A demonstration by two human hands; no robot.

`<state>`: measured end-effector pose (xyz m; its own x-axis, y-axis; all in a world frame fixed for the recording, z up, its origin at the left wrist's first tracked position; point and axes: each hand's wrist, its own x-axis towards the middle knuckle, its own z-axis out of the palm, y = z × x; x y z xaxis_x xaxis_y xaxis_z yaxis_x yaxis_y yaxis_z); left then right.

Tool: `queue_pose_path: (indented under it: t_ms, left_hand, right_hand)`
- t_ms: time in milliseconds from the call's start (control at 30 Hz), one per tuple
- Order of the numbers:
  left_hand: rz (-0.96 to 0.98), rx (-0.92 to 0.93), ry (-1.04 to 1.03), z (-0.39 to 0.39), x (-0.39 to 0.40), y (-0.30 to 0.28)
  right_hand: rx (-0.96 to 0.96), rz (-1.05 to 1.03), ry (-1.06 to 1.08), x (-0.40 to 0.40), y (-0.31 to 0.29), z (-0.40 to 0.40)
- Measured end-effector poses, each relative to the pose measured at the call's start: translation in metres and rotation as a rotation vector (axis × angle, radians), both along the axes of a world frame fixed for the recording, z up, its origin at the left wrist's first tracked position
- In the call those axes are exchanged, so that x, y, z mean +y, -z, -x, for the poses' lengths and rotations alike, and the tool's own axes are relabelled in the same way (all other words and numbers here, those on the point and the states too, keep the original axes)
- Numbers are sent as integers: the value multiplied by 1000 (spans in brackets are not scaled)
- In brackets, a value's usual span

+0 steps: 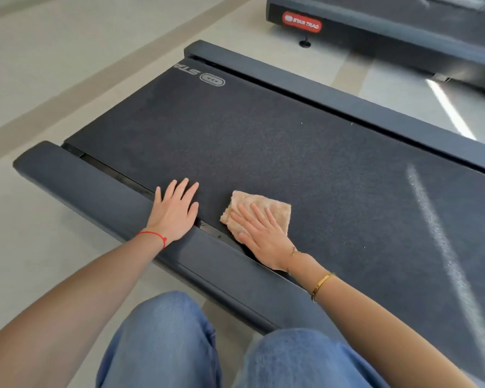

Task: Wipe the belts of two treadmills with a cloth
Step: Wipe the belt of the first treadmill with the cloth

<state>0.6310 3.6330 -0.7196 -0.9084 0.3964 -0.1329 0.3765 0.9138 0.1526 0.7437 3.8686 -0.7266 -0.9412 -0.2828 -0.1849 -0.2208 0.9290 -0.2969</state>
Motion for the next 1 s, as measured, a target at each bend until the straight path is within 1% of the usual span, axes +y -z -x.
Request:
queue_pose_path:
  t_ms: [133,233,333,500,600,700,800,900,1000]
  left_hand:
    - [-16,-5,-6,8,-20,-1]
    - [-38,1,4,19,-26,2]
    - [-73,-5,-58,33,-31,4]
    - [-59,37,-105,59,-41,11]
    - [-65,49,-184,80,-44,15]
    - [-43,80,-263,108,-53,18]
    - [-29,87,-298,126,-62,21]
    - [-40,88,-305,129,-64,26]
    - [-39,91,-304,129,-65,28]
  right_hand:
    - [18,-39,2,-3,-4,1]
    - [41,-32,15,-2,-3,3]
    - [60,-33,64,-2,2,19]
    - [65,-47,194,0,8,95]
    - [45,-46,263,2,8,157]
    - [14,-25,306,-15,3,218]
    - [65,-29,186,-58,1,244]
    - [111,-15,7,-85,5,228]
    - [124,-10,-103,-75,8,202]
